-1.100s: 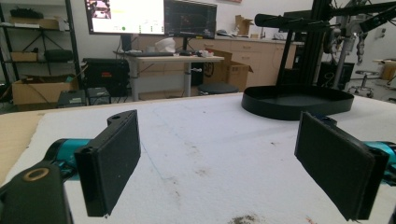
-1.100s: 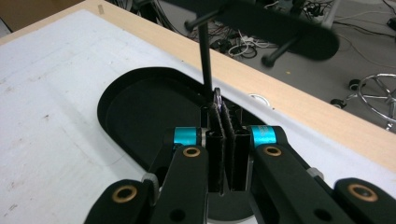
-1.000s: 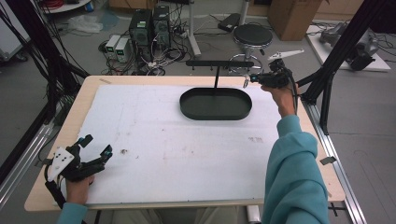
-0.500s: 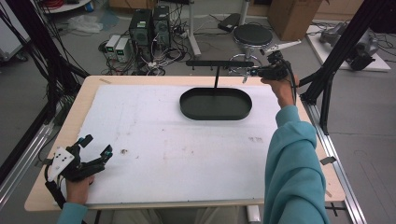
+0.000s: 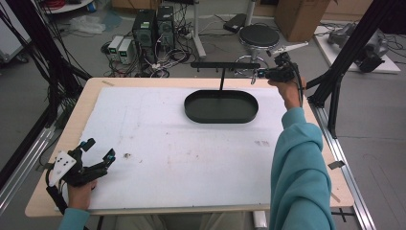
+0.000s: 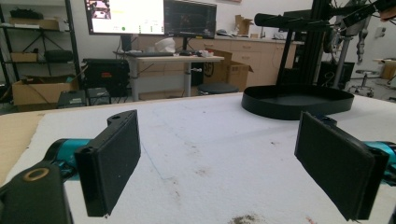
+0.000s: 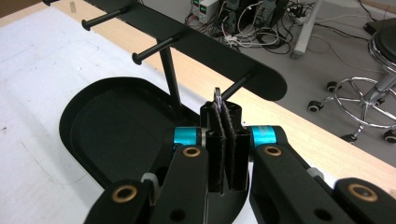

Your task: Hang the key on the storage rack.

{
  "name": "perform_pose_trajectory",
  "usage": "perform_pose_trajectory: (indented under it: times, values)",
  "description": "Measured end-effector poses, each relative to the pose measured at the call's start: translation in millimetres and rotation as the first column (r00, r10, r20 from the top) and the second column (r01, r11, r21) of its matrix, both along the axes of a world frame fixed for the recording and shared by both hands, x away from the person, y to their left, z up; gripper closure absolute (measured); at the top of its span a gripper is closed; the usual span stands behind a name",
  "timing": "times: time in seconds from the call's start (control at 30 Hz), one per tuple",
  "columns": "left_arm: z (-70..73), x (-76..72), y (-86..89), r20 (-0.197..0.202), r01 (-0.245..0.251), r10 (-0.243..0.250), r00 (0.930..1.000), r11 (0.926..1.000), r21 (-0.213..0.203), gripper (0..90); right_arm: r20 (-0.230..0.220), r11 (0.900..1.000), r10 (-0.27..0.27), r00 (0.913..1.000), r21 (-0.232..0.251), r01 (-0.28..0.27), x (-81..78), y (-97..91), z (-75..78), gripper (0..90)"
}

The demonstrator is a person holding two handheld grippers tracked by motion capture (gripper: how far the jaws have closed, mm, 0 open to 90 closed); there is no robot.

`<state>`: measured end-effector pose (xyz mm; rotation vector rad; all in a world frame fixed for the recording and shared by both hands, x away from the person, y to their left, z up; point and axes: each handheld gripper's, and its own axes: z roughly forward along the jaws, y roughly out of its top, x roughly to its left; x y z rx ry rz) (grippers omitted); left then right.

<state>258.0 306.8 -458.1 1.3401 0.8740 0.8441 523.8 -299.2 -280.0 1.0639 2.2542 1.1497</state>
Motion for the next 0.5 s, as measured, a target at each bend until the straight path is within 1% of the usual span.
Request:
perform_pose_trajectory:
  times: [0.1,0.17,0.33,0.43,0.5]
  values:
    - [0.0,0.2,0.0,0.0,-0.001,0.001,1.0,1.0,-0.004,14.7,0.008,1.0,0.005,1.0,-0.007,-0.005,1.4,0.4,-0.9,89.1]
    - [0.0,0.1,-0.1,-0.001,-0.001,0.001,1.0,1.0,-0.004,14.7,0.008,1.0,0.002,1.0,-0.002,-0.001,2.5,0.1,-1.6,89.1]
    - [0.0,0.1,0.1,0.0,-0.001,0.001,1.0,1.0,0.0,14.7,0.031,1.0,0.002,0.9995,0.004,-0.002,5.7,-0.6,-3.2,89.1]
    - [0.0,0.0,0.0,0.0,-0.001,0.001,1.0,1.0,0.001,14.7,0.044,1.0,0.0,0.999,-0.001,0.0,7.1,-0.5,-3.9,88.9]
    - [0.0,0.0,0.0,0.0,0.0,0.0,1.0,1.0,0.001,14.7,0.054,0.9999,0.003,0.9985,-0.013,-0.003,7.4,0.2,-4.1,88.7]
